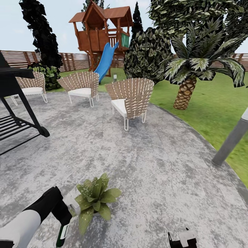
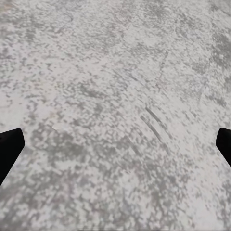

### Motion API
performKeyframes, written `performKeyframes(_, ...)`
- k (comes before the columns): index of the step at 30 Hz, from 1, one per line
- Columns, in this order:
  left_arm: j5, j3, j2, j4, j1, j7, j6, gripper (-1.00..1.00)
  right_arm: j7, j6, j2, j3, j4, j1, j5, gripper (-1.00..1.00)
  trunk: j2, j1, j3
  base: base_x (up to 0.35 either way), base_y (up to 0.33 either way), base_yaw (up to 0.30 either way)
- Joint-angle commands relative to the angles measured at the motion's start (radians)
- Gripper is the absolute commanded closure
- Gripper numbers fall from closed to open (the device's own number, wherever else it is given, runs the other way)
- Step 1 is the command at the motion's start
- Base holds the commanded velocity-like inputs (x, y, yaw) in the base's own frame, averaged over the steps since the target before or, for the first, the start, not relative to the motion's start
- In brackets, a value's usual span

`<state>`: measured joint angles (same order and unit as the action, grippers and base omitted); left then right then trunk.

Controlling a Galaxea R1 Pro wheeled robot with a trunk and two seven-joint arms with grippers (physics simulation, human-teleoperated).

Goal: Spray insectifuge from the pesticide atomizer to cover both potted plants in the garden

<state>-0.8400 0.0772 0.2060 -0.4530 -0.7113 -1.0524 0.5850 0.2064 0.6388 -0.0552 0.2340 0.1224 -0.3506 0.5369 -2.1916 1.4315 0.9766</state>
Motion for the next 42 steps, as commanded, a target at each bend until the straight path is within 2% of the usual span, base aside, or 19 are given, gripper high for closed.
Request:
performKeyframes(1,-0.001,0.007,0.001,-0.013,-0.008,-0.01,0.011,1.0,0.007,0.002,0.0,0.004,-0.001,-0.001,0.011,-1.0,0.0,0.0,0.001,0.005,-0.004,0.038)
performKeyframes(5,-0.003,0.011,0.01,-0.027,-0.04,-0.049,0.056,1.0,0.007,0.002,0.0,0.004,-0.001,-0.001,0.011,-1.0,0.0,0.0,0.001,0.001,-0.001,0.009)
performKeyframes(9,-0.005,0.022,0.015,-0.019,-0.032,-0.055,0.054,1.0,0.007,0.002,0.0,0.004,-0.001,-0.001,0.012,-1.0,0.0,0.0,0.001,0.0,0.0,0.0)
performKeyframes(12,-0.004,0.025,0.029,-0.012,-0.024,-0.053,0.051,1.0,0.007,0.002,0.0,0.004,-0.001,-0.001,0.011,-1.0,0.0,0.0,0.001,0.0,0.0,0.0)
performKeyframes(18,-0.004,0.028,0.024,-0.022,-0.02,-0.051,0.052,1.0,0.007,0.002,0.0,0.004,-0.001,-0.001,0.011,-1.0,0.0,0.0,0.001,0.0,0.0,0.023)
performKeyframes(22,-0.004,0.029,0.022,-0.023,-0.02,-0.049,0.052,1.0,0.007,0.002,0.001,0.004,-0.001,-0.001,0.012,-1.0,0.0,0.0,0.001,0.0,-0.058,0.229)
performKeyframes(32,-0.005,0.027,0.02,-0.022,-0.019,-0.048,0.051,1.0,0.007,0.002,0.001,0.004,-0.001,-0.001,0.012,-1.0,0.0,0.0,0.001,0.023,-0.265,0.275)
performKeyframes(35,-0.005,0.046,0.022,-0.016,-0.019,-0.047,0.049,1.0,0.007,0.002,0.001,0.004,-0.001,-0.001,0.012,-1.0,0.0,0.0,0.001,0.006,-0.275,0.276)
performKeyframes(37,-0.005,0.06,0.025,-0.011,-0.001,-0.031,0.049,1.0,0.007,0.002,0.001,0.003,-0.001,-0.001,0.012,-1.0,0.0,0.0,0.001,0.001,-0.275,0.248)
performKeyframes(42,0.01,0.064,0.02,0.0,0.018,0.049,0.049,1.0,0.007,0.002,0.001,0.003,-0.001,-0.001,0.011,-1.0,0.0,0.0,0.001,-0.084,-0.252,0.093)
